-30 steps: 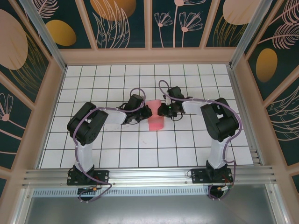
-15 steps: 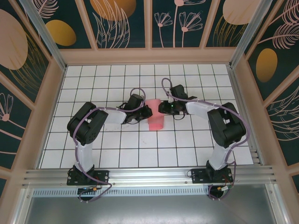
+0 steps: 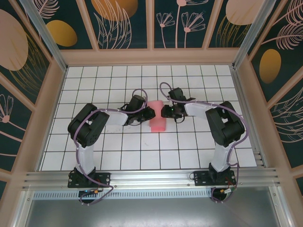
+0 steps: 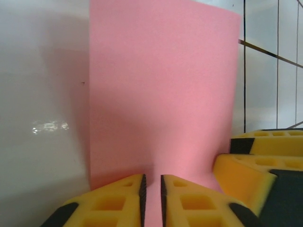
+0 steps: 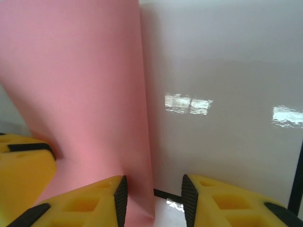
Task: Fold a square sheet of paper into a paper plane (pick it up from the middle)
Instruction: Fold the square sheet of paper in half at the center of the table.
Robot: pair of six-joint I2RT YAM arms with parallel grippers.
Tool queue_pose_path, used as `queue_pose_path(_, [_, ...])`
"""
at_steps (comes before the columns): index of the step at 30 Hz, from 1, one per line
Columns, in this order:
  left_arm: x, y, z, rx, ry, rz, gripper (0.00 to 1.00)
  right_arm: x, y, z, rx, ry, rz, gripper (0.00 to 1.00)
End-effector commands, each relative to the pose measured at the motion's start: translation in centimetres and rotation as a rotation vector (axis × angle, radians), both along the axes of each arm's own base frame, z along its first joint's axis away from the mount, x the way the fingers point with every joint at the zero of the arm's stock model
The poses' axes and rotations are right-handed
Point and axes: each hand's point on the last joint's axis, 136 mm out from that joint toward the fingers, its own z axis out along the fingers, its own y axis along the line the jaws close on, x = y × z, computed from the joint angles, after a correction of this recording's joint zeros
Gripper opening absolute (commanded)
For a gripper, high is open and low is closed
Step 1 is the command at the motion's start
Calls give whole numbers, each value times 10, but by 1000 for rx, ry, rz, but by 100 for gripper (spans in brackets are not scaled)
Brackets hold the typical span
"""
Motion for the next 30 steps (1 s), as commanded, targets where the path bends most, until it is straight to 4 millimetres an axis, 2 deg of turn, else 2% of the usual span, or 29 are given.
queue_pose_path(1, [2,9,9,28,-24,42,23,-9,-6,-22,-62,52,9,36])
queue_pose_path(5, [8,25,17,70,-65,115,31,-11,-10,-30,-83,62,3,31])
queue_pose_path(9, [8,32,20,80,-85,142,33,-13,-14,-36,-102,71,1,29])
queue_pose_path(18, [8,22,21,35,-84,113,35,-15,-19,-42,-125,77,-8,28])
queue_pose_path(21, [7,15,23,-5,-80,93,37,-14,-16,-38,-105,67,-6,30])
queue_pose_path(25, [4,1,34,-95,-75,49,36,-9,-9,-22,-55,32,-9,33])
queue_pose_path(30, [1,1,26,-104,-29,55,37,-5,-4,-7,0,13,-15,34])
